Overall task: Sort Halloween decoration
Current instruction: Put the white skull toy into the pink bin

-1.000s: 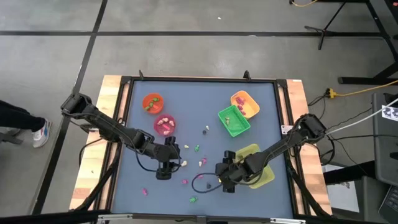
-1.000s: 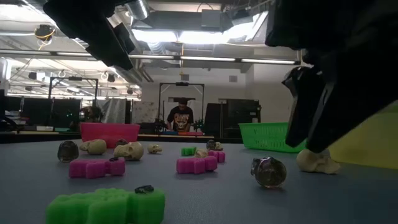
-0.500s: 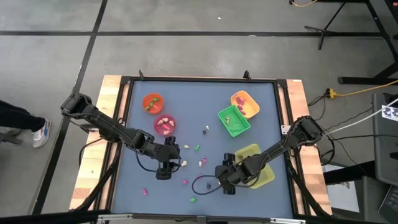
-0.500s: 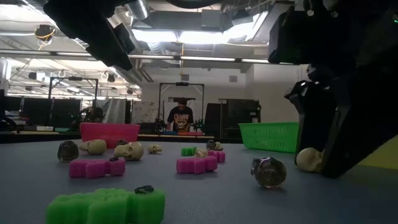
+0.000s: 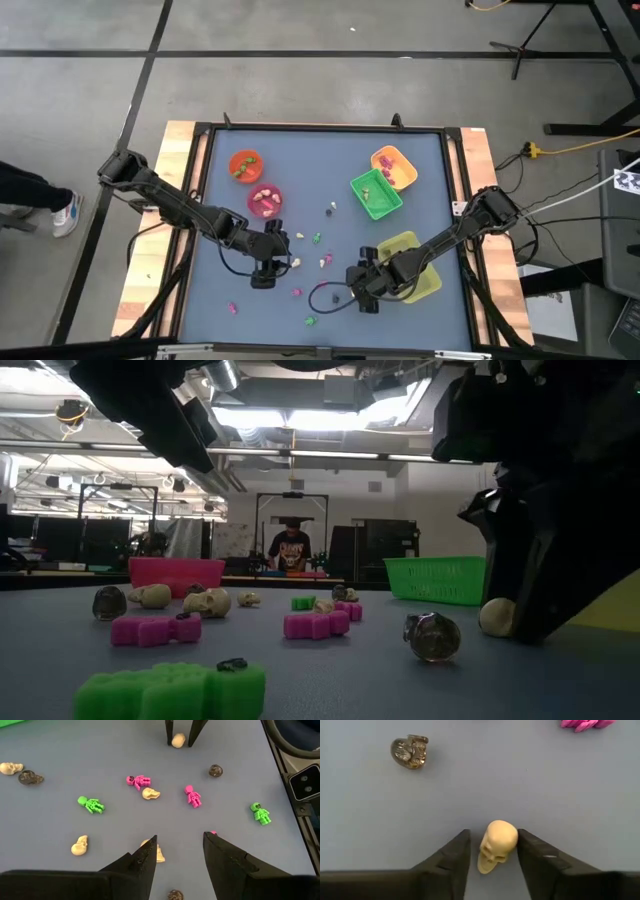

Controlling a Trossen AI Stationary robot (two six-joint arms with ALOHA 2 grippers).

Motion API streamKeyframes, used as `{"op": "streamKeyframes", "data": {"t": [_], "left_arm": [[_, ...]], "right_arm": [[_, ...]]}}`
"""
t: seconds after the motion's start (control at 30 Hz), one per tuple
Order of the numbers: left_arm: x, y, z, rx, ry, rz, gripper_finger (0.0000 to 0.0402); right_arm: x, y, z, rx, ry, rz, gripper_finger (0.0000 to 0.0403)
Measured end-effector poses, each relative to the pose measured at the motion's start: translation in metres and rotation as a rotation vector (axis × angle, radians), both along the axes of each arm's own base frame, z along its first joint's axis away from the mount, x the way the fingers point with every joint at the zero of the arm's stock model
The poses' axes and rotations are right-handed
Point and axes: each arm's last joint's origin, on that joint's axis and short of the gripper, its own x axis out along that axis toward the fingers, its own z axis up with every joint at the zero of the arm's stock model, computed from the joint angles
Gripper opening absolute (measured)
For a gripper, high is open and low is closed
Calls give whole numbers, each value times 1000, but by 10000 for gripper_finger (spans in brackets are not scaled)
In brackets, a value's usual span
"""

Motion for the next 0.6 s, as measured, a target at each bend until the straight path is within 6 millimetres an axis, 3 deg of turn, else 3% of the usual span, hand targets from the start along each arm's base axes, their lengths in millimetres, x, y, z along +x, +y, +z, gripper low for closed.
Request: {"op": "streamKeyframes", "data": {"t": [0.3, 0.6], "left_arm": [[0, -1, 0, -12, 5, -14, 144], [-15, -5, 11, -14, 15, -44, 144]], "right_arm": [[0, 0, 0, -11, -6, -5, 77], [12, 4, 14, -11, -51, 32, 81]]}}
